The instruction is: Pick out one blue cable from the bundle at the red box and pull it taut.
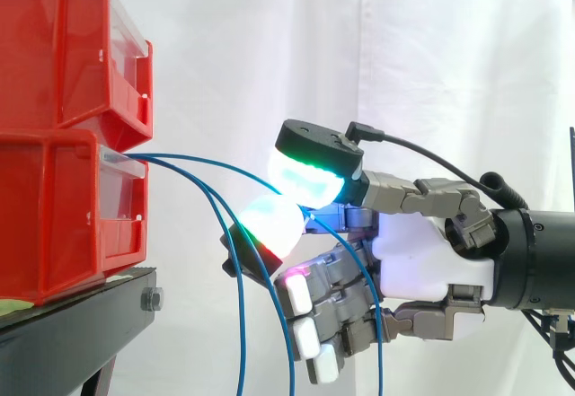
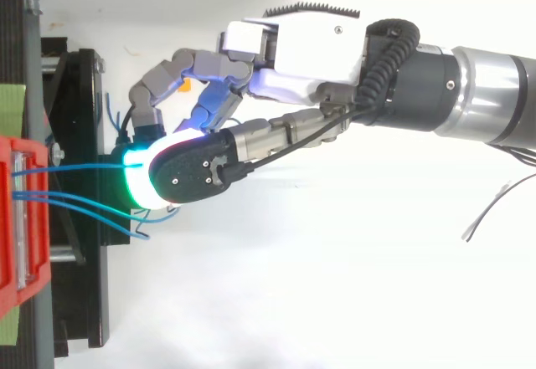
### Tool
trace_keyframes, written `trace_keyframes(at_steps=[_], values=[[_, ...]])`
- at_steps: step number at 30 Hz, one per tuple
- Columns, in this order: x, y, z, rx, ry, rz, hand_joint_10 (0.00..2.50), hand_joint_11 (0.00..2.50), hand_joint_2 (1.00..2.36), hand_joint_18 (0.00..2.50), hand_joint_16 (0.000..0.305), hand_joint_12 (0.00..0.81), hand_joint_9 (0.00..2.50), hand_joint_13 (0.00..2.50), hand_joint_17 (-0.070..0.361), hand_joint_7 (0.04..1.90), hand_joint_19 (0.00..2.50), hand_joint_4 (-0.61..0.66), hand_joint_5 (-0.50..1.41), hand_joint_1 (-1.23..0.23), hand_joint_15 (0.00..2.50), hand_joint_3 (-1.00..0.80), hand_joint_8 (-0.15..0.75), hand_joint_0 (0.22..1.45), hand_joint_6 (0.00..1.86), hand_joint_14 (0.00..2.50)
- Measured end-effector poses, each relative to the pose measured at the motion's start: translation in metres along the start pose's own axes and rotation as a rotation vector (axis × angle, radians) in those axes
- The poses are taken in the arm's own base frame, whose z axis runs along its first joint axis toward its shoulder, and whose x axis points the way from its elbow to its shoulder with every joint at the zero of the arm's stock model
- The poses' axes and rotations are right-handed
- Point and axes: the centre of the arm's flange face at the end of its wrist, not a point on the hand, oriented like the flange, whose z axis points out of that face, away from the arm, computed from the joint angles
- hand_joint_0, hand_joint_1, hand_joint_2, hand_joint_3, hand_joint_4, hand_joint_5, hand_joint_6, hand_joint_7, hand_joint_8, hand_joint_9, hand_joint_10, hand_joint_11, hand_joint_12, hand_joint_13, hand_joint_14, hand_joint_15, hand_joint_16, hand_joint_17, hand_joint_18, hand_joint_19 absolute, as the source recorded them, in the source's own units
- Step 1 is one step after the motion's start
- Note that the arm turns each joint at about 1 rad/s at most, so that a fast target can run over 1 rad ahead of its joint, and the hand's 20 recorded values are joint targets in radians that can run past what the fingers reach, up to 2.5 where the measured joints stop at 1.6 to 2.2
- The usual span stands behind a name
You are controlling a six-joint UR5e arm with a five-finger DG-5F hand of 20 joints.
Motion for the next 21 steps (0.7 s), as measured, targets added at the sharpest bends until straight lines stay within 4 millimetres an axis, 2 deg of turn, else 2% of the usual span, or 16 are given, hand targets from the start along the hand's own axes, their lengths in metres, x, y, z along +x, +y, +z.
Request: trace_keyframes(at_steps=[21], values=[[0.0001,-0.0002,0.0000,0.000,-0.001,0.000,0.02,0.70,1.00,0.84,0.047,0.331,0.92,0.92,0.106,0.90,0.60,-0.11,-0.23,-0.69,0.57,-0.48,0.238,0.71,0.92,0.02]])
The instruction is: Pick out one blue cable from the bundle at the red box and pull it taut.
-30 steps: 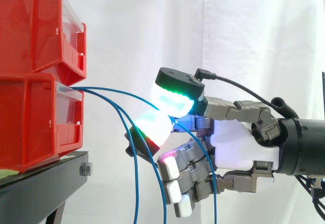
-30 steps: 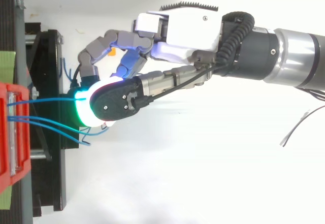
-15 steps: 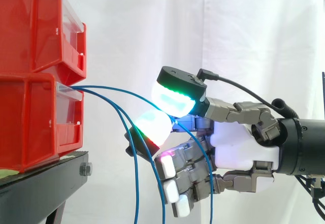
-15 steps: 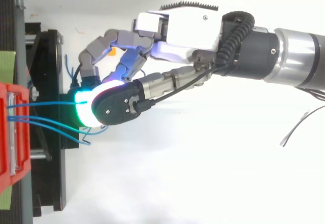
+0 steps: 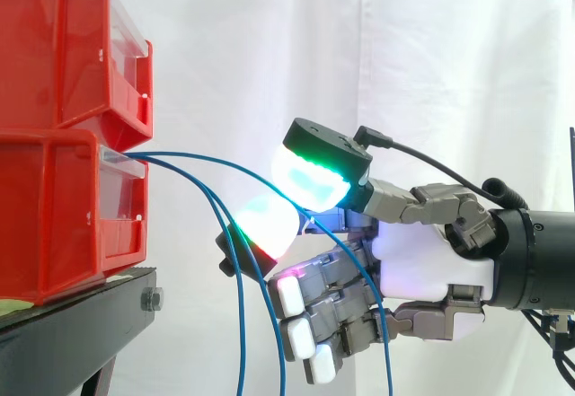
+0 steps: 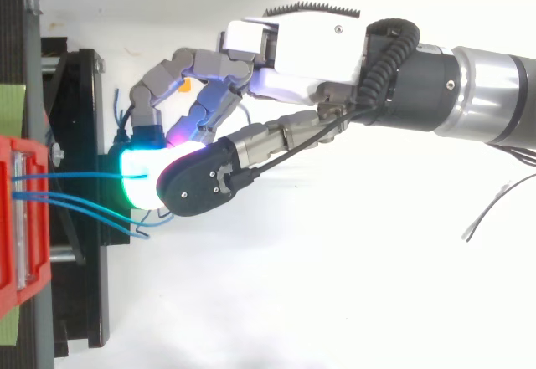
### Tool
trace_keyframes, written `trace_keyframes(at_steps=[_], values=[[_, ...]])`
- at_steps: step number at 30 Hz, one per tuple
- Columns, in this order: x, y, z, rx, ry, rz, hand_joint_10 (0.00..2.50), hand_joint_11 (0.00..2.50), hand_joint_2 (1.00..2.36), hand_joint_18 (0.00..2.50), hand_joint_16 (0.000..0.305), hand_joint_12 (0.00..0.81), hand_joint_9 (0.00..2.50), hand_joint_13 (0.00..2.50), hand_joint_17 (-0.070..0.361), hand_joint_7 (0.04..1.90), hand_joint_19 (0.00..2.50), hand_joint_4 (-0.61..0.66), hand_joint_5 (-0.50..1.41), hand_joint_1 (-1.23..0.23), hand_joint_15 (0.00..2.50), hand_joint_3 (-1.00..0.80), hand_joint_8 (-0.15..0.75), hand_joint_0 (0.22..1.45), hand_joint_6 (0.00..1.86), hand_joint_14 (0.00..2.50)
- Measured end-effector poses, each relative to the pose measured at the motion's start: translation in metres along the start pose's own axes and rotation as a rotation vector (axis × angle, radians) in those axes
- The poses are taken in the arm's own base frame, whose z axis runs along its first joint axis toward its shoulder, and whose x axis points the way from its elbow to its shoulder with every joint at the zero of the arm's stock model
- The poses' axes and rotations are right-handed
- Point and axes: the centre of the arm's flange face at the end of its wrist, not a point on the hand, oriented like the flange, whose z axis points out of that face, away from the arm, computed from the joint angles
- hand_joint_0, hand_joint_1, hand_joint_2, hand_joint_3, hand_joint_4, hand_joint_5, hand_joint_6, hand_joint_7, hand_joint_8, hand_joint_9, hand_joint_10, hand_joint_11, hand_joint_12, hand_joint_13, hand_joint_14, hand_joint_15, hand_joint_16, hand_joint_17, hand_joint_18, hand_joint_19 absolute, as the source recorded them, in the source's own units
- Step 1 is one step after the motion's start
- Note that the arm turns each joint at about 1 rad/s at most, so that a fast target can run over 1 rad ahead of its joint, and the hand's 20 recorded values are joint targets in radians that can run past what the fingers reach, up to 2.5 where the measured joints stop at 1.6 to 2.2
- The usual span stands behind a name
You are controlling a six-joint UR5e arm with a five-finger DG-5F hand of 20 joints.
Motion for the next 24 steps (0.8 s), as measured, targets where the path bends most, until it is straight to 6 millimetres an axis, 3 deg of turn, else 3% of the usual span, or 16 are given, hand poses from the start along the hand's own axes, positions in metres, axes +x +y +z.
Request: trace_keyframes(at_steps=[7,15,24], values=[[-0.0004,0.0000,0.0000,0.000,-0.003,0.000,0.02,0.70,1.00,0.84,0.047,0.331,0.93,0.92,0.105,0.91,0.61,-0.12,-0.22,-0.70,0.58,-0.44,0.236,0.70,0.92,0.02],[-0.0005,0.0000,0.0000,0.000,-0.004,0.000,0.03,0.73,1.02,0.84,0.046,0.335,1.00,0.93,0.104,1.00,0.63,-0.19,-0.20,-0.71,0.57,-0.20,0.262,0.66,0.93,0.02],[-0.0003,-0.0002,-0.0001,0.002,-0.004,0.000,0.02,0.73,1.02,0.85,0.046,0.341,1.03,0.94,0.103,1.03,0.62,-0.20,-0.19,-0.71,0.57,-0.18,0.268,0.66,0.93,0.02]])
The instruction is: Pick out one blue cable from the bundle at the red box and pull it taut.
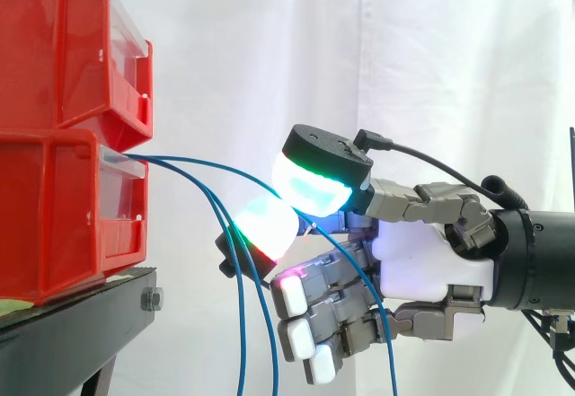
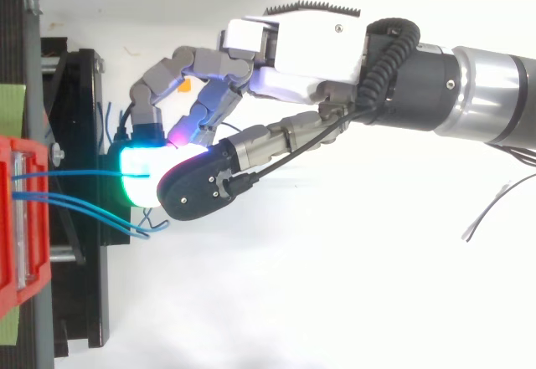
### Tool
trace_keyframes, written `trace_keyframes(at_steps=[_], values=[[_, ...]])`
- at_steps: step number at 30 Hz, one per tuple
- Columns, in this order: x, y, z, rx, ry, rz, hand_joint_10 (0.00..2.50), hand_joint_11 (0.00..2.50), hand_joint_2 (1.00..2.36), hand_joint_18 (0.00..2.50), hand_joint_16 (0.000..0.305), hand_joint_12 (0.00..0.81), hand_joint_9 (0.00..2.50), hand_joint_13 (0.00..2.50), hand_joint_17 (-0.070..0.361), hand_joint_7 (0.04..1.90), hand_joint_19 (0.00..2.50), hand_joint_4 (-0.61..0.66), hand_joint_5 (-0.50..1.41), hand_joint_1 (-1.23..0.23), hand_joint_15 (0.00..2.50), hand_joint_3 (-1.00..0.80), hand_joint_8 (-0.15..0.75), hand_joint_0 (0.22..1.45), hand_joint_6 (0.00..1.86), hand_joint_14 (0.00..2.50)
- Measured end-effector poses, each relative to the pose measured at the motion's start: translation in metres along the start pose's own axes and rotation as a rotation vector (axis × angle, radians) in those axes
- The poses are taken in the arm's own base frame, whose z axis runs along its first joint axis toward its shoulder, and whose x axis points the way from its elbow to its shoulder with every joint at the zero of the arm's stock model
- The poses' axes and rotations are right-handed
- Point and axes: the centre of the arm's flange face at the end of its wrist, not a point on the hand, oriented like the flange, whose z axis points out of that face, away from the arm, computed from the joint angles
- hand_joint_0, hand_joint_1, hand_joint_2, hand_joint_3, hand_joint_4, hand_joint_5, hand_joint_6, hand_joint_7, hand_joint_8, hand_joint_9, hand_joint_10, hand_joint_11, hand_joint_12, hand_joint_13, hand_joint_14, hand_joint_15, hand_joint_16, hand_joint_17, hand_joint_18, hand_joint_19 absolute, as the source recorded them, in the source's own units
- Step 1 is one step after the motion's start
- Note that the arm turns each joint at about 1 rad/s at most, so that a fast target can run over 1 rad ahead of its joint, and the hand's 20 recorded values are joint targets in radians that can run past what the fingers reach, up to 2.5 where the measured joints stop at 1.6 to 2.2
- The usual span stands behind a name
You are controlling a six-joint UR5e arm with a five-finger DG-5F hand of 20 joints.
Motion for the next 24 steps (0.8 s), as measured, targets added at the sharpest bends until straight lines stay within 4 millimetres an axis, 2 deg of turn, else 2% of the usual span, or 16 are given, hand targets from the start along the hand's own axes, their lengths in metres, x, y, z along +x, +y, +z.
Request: trace_keyframes(at_steps=[13,20,24], values=[[-0.0004,-0.0015,-0.0019,0.018,0.001,0.025,0.02,0.84,1.02,0.84,0.043,0.342,1.13,0.96,0.096,1.00,0.56,-0.18,-0.19,-0.71,0.56,-0.20,0.283,0.68,0.94,0.02],[-0.0005,-0.0040,-0.0044,0.042,0.003,0.047,0.03,1.03,1.02,0.84,0.041,0.340,1.36,1.01,0.091,0.99,0.54,-0.16,-0.20,-0.71,0.57,-0.21,0.317,0.68,0.94,0.02],[-0.0004,-0.0046,-0.0052,0.050,0.003,0.048,0.03,1.06,1.02,0.85,0.041,0.345,1.36,1.06,0.092,0.98,0.54,-0.16,-0.20,-0.70,0.65,-0.22,0.314,0.68,0.94,0.02]])
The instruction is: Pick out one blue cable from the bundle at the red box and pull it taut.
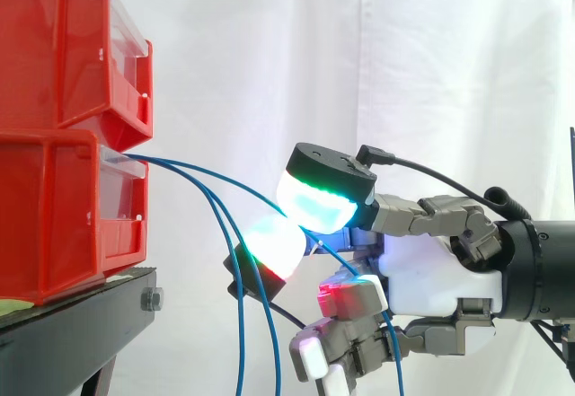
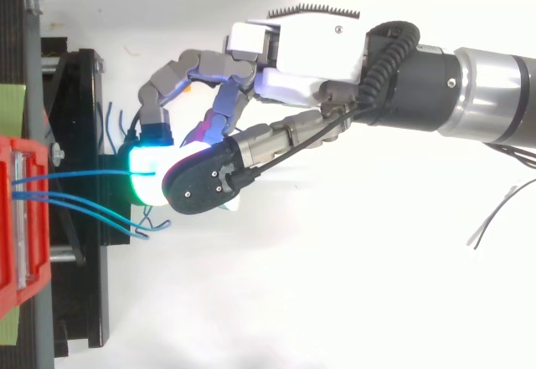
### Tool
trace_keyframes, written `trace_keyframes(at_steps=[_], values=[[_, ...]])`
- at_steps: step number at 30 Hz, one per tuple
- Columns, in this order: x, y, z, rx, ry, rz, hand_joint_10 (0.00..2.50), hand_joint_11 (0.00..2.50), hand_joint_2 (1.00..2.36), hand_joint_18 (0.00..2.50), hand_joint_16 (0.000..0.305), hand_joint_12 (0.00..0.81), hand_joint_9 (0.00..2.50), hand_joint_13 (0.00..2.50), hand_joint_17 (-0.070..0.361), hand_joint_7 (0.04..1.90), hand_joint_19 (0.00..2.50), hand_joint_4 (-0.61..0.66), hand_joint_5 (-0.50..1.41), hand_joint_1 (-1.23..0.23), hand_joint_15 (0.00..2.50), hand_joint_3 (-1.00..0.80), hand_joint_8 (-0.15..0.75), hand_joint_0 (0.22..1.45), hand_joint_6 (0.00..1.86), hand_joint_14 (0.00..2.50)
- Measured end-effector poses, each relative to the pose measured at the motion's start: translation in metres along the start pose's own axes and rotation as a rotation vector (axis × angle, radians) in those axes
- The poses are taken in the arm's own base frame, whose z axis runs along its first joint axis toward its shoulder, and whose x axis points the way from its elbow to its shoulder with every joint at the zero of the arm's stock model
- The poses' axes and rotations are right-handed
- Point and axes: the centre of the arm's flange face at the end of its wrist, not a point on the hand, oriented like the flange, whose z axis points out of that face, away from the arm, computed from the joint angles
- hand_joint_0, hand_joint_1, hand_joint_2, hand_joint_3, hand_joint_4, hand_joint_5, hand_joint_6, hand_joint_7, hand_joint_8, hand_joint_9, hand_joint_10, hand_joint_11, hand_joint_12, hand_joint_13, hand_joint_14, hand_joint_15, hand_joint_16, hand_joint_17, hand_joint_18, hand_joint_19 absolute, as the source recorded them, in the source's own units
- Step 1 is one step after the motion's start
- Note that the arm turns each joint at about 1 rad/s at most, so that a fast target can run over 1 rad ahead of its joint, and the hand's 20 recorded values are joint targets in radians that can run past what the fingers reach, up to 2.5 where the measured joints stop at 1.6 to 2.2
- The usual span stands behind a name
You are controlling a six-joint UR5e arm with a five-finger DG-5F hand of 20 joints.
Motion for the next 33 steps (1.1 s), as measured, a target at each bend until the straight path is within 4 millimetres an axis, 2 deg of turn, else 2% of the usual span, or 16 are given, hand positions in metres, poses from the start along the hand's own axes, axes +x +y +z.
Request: trace_keyframes(at_steps=[10,12,16,21,22,24,26,27,30,31,32,33], values=[[0.000,-0.002,-0.003,0.030,0.006,-0.002,0.02,1.21,1.02,0.88,0.042,0.342,1.38,1.27,0.094,0.97,0.57,-0.15,-0.21,-0.69,0.99,-0.22,0.296,0.68,0.94,0.03],[0.000,-0.001,-0.004,0.039,0.011,-0.004,0.02,1.25,1.02,0.89,0.042,0.327,1.39,1.34,0.094,0.98,0.60,-0.14,-0.21,-0.69,1.19,-0.22,0.286,0.68,0.94,0.03],[0.001,0.009,-0.011,0.074,0.031,-0.021,0.02,1.32,1.02,0.92,0.042,0.306,1.38,1.38,0.094,0.97,0.65,-0.14,-0.21,-0.69,1.40,-0.22,0.278,0.68,0.94,0.02],[-0.001,0.026,-0.021,0.123,0.040,-0.056,0.02,1.47,1.02,1.05,0.042,0.301,1.41,1.49,0.094,0.97,0.88,-0.13,-0.21,-0.69,1.77,-0.22,0.275,0.69,0.94,0.00],[-0.001,0.029,-0.024,0.137,0.043,-0.063,0.02,1.48,1.02,1.06,0.042,0.296,1.41,1.48,0.094,0.97,0.90,-0.13,-0.21,-0.69,1.78,-0.22,0.269,0.69,0.94,0.05],[-0.002,0.034,-0.028,0.158,0.045,-0.071,0.02,1.55,1.02,1.12,0.042,0.298,1.43,1.40,0.096,0.96,1.00,-0.13,-0.21,-0.69,1.72,-0.22,0.265,0.69,0.94,0.47],[-0.003,0.039,-0.032,0.178,0.046,-0.076,0.01,1.59,1.02,1.15,0.042,0.299,1.44,1.37,0.095,0.96,1.03,-0.13,-0.21,-0.69,1.69,-0.22,0.264,0.69,0.94,0.65],[-0.004,0.041,-0.033,0.183,0.047,-0.077,0.01,1.64,1.02,1.16,0.043,0.302,1.46,1.33,0.096,0.95,1.05,-0.13,-0.21,-0.69,1.61,-0.21,0.262,0.69,0.94,0.89],[-0.005,0.046,-0.037,0.196,0.046,-0.080,0.00,1.74,1.02,1.18,0.042,0.306,1.49,1.28,0.095,0.95,1.09,-0.13,-0.21,-0.69,1.54,-0.21,0.253,0.69,0.94,1.21],[-0.005,0.048,-0.037,0.198,0.045,-0.080,0.00,1.75,1.02,1.18,0.042,0.311,1.50,1.27,0.094,0.95,1.10,-0.13,-0.21,-0.69,1.57,-0.21,0.252,0.69,0.94,1.21],[-0.005,0.049,-0.038,0.198,0.045,-0.079,0.01,1.79,1.02,1.19,0.042,0.312,1.50,1.25,0.095,0.95,1.11,-0.13,-0.21,-0.69,1.54,-0.21,0.252,0.69,0.94,1.32],[-0.005,0.050,-0.038,0.198,0.045,-0.079,0.10,1.78,1.02,1.20,0.042,0.316,1.49,1.23,0.095,0.96,1.11,-0.13,-0.20,-0.69,1.50,-0.21,0.247,0.69,0.94,1.42]])
